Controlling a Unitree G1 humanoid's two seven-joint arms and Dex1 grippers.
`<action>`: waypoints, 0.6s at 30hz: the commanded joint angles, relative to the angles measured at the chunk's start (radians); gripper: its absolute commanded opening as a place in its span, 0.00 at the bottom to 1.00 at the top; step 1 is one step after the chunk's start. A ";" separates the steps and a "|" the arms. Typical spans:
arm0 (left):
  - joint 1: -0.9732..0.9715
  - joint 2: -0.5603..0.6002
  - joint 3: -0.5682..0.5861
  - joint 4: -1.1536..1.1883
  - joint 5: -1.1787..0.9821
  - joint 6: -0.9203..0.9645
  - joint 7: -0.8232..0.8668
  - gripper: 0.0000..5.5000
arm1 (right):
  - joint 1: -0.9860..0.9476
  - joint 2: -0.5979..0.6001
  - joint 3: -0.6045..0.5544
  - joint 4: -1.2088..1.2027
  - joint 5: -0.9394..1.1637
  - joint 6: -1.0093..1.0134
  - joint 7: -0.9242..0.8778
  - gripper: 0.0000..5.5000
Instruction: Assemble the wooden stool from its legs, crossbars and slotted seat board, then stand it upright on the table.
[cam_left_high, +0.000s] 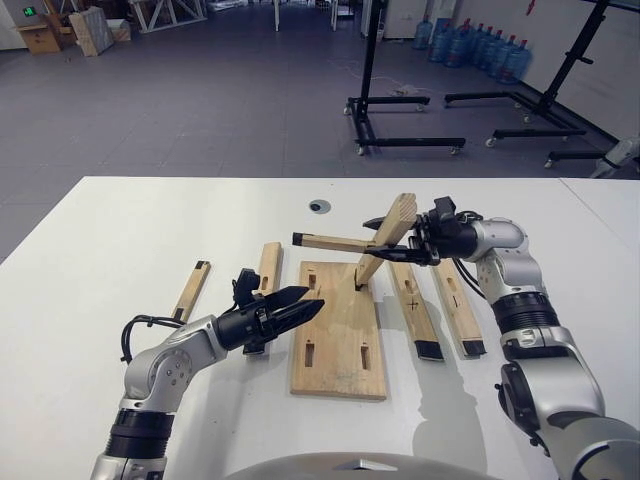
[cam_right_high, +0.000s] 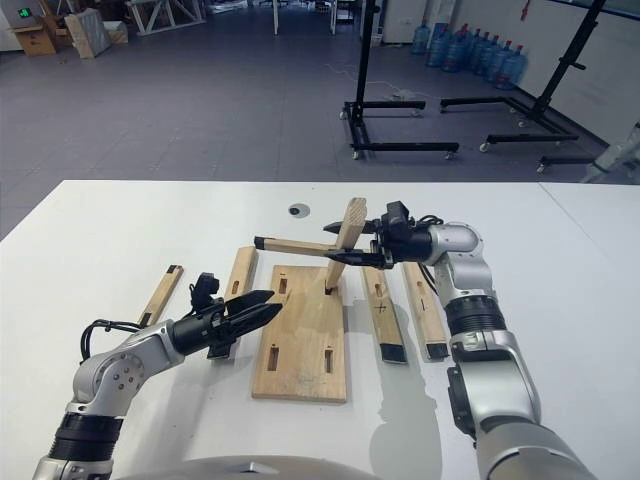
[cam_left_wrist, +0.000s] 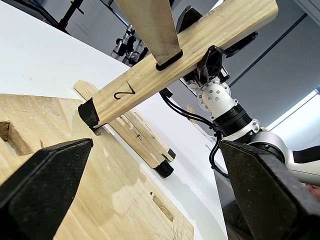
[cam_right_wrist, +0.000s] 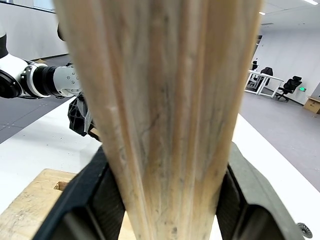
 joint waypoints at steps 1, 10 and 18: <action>-0.006 0.003 -0.001 0.012 0.016 -0.014 0.002 0.85 | -0.014 -0.001 -0.033 -0.035 0.036 0.042 -0.015 0.38; -0.006 0.004 -0.009 0.012 0.020 -0.017 0.001 0.85 | 0.006 -0.012 -0.016 -0.044 0.005 0.076 0.014 0.38; -0.003 0.002 -0.011 0.011 0.020 -0.019 0.003 0.85 | 0.020 -0.033 0.005 -0.026 -0.001 0.074 0.028 0.38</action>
